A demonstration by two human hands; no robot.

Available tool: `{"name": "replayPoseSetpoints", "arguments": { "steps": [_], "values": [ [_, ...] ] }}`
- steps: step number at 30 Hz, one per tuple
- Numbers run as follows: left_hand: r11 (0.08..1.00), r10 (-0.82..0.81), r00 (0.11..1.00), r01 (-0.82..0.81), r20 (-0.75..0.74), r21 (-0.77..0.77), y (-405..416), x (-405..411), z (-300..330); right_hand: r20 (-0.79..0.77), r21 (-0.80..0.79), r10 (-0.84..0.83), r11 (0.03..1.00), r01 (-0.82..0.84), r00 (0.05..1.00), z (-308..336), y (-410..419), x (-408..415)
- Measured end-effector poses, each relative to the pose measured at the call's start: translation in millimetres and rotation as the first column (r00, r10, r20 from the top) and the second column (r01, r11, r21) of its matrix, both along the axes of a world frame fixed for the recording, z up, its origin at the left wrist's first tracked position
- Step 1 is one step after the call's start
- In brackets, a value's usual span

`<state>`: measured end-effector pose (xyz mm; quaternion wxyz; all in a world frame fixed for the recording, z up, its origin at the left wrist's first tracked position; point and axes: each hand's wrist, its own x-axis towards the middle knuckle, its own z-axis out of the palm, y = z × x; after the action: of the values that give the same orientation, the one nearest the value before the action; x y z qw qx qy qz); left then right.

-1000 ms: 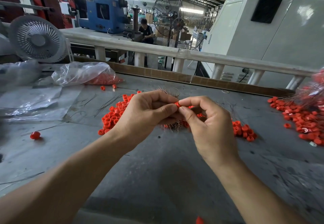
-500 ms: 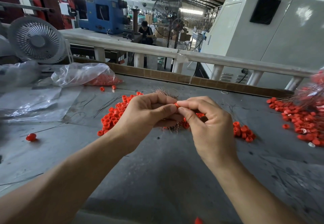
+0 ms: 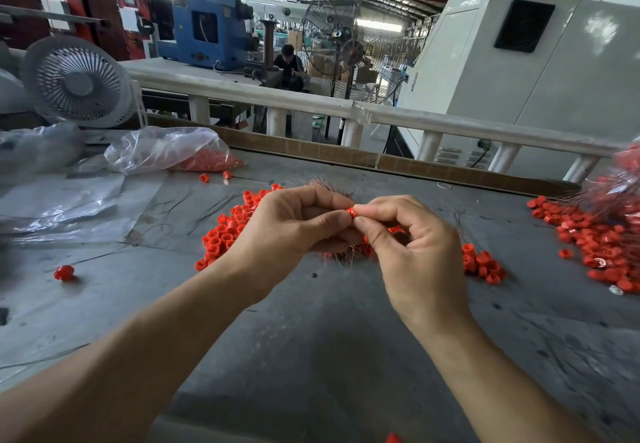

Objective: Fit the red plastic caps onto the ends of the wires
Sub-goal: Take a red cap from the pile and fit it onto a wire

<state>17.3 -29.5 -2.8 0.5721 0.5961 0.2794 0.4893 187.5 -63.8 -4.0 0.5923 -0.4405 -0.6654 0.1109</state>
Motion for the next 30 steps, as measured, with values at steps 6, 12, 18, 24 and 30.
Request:
{"name": "replayPoseSetpoints", "arguments": {
  "steps": [6,12,18,24,30],
  "values": [
    [0.999,0.027,1.0,-0.027,-0.01,0.039,-0.6,1.8,-1.4,0.013,-0.016,-0.03,0.999,0.03,0.999,-0.3,-0.3,-0.6],
    [0.997,0.041,0.999,-0.04,-0.018,0.064,-0.4,2.7,-1.6,0.033,-0.008,-0.044,0.999,0.044,0.998,0.2,-0.7,0.4],
    [0.989,0.074,0.996,-0.068,-0.041,0.129,-1.7,2.9,-1.4,0.026,-0.016,-0.067,0.998,0.067,0.997,-1.5,0.6,1.8],
    [0.99,0.074,0.996,-0.069,-0.043,0.123,-2.4,3.9,-1.0,0.021,-0.018,-0.063,0.998,0.063,0.998,-1.6,1.3,3.0],
    [0.99,0.081,0.996,-0.075,-0.045,0.117,-3.2,4.1,0.1,0.0,-0.05,-0.051,0.997,0.05,0.999,-0.7,1.1,3.7]
  ]
}}
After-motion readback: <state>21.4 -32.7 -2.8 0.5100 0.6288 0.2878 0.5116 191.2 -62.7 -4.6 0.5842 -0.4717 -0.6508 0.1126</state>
